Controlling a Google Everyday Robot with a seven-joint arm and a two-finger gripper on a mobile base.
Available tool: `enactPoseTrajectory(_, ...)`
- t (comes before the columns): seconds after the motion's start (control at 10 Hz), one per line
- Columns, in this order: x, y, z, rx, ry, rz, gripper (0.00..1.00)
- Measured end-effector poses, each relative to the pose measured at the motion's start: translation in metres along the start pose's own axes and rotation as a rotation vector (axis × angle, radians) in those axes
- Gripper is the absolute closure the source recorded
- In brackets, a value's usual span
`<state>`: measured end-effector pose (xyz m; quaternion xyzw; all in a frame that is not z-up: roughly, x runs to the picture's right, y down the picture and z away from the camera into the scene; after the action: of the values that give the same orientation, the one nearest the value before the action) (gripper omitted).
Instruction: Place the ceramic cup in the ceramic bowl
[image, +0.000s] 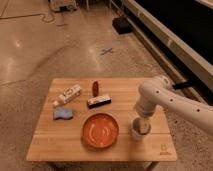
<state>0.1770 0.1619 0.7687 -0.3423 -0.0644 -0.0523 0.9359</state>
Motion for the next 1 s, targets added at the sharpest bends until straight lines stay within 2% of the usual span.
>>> enactPoseTrajectory(0.2,-0.004,-0.001,0.017,-0.013,0.005,-0.003,0.21)
enactPoseTrajectory(0.3,-0.005,-0.003,0.025,-0.008,0.005,-0.006,0.26)
enactPoseTrajectory(0.4,-0.003,-0.006,0.028,0.000,0.011,-0.004,0.38)
enactPoseTrajectory(0.6,-0.006,-0.014,0.019,0.017,0.015,-0.003,0.58)
enactPoseTrajectory(0.8,-0.020,-0.024,0.000,0.037,0.025,-0.019,0.79)
enactPoseTrajectory(1.0,-0.025,-0.028,-0.005,0.044,0.031,-0.039,0.84)
